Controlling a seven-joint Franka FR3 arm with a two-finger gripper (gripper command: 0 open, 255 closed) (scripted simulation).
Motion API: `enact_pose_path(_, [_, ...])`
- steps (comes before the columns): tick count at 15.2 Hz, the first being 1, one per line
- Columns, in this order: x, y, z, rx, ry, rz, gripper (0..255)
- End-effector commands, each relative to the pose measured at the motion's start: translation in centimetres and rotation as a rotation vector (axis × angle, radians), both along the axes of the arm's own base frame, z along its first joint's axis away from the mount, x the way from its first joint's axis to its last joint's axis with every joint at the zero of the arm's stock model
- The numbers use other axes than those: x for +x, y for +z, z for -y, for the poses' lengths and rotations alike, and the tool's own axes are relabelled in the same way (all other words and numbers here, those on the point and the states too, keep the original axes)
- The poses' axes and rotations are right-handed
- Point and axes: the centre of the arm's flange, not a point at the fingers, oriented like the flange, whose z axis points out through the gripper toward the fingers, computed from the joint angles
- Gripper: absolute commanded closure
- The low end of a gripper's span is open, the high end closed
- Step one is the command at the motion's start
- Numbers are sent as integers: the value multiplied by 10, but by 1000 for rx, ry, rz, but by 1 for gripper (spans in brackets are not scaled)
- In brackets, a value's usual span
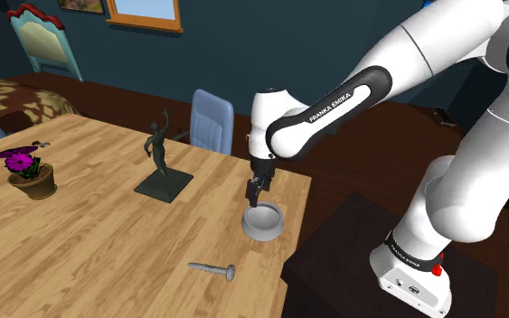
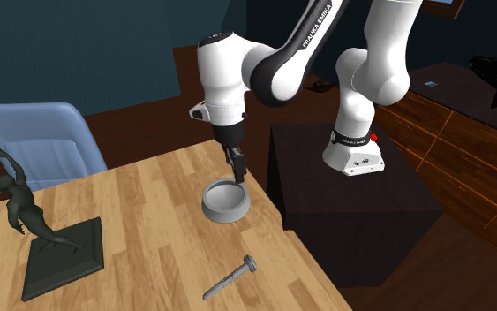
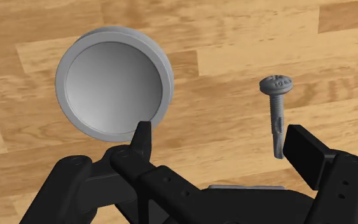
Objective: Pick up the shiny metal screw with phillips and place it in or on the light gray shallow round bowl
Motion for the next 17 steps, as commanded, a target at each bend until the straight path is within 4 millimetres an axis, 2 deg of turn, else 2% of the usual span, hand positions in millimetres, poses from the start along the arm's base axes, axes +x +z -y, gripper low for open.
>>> enact_pose_path(1, [4, -19, -17, 7, 29, 4, 0])
enact_pose_path(17, [23, -162, -167, 56, 258, 23, 0])
